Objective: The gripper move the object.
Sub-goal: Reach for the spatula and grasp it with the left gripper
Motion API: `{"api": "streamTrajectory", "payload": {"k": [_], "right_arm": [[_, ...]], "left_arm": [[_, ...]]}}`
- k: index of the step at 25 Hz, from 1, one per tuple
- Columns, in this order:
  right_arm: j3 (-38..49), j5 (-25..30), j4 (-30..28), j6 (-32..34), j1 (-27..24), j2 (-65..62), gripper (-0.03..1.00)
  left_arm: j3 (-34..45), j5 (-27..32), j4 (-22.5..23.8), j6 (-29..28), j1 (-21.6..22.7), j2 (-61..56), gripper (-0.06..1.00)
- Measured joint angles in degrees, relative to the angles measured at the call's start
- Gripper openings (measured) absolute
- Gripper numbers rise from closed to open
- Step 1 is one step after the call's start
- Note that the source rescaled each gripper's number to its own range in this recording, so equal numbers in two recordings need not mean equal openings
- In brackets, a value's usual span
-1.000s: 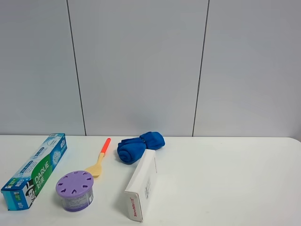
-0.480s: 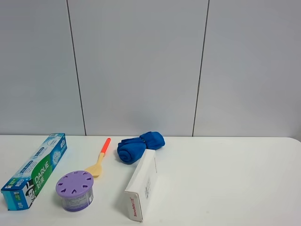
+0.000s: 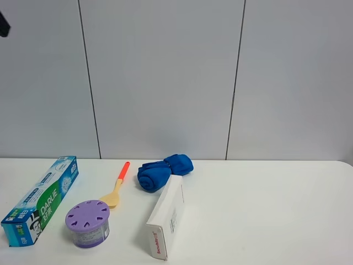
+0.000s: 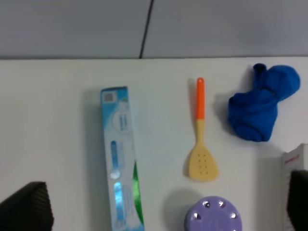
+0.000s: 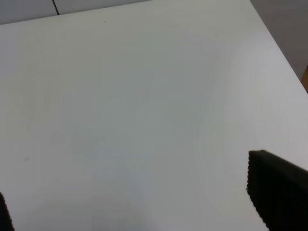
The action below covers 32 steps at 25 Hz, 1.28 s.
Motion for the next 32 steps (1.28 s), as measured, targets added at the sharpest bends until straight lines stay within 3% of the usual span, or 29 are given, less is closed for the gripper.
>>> {"api": "streamTrajectory", "payload": {"k": [10,20,32], "right_arm": [[0.0,0.0,0.0,0.0,0.0,0.0,1.0],[0.0,0.0,0.0,0.0,0.0,0.0,1.0],[0.0,0.0,0.0,0.0,0.0,0.0,1.0]], "left_arm": [[-11.29,-2.27,-0.55,-0.2,-10.68,19.63,1.0],[-12.22,-4.54,2.07,-0.62,-18.31,32.55,1.0],[-12.22,-12.16,3.35,-0.86,-20.97,43.33,1.0]]}}
